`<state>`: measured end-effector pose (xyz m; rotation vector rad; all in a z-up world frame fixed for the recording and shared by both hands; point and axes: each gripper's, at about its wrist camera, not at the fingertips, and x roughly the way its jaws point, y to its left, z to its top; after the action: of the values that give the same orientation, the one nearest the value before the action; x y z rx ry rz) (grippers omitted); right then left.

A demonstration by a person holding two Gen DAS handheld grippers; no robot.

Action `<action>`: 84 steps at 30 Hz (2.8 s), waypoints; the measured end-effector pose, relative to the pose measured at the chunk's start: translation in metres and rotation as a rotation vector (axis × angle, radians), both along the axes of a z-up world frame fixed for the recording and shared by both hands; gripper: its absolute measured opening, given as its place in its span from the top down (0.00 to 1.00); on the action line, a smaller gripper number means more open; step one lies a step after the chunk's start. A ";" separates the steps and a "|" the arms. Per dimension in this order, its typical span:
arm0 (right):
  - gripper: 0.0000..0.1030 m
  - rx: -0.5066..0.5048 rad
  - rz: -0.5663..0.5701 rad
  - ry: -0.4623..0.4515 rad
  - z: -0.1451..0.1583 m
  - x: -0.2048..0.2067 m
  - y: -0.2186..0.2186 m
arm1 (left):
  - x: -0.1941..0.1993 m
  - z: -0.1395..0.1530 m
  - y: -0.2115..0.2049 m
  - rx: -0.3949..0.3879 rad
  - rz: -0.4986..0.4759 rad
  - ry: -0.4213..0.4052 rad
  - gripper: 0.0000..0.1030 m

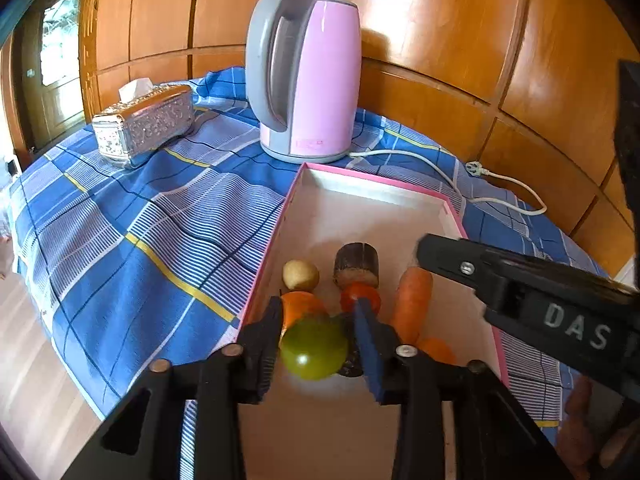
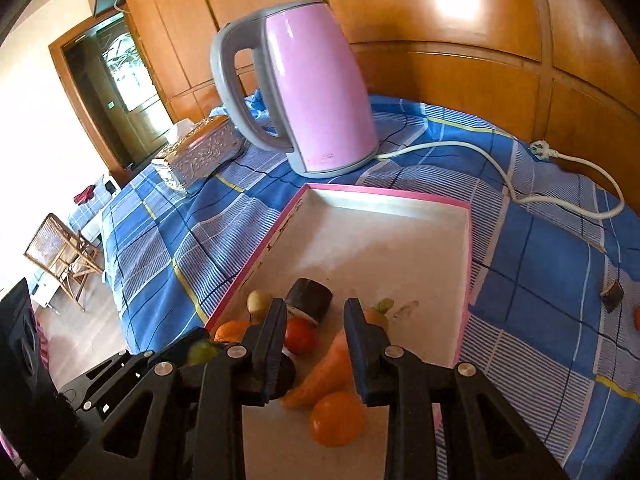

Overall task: Organize fruits
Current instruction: 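Open both tools over the tray to drop the red and green tomatoes, then withdraw both open tools from the tray toward the dark cylinder and orange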

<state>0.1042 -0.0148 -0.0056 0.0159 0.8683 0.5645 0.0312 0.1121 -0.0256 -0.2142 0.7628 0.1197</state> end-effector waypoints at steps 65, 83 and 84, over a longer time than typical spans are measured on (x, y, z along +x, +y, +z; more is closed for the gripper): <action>0.69 -0.048 -0.583 -0.015 -0.024 -0.041 -0.212 | 0.026 0.022 -0.163 0.082 -0.351 -0.026 0.59; 0.69 -0.053 -0.685 0.037 -0.044 -0.029 -0.264 | 0.060 -0.003 -0.214 0.079 -0.419 0.056 0.59; 0.69 -0.052 -0.689 0.041 -0.045 -0.027 -0.266 | 0.062 -0.004 -0.215 0.077 -0.420 0.059 0.59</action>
<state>0.0767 -0.2805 -0.0506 0.2704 0.8527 -0.1045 0.0929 -0.1033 -0.0299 0.0258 0.8454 -0.2429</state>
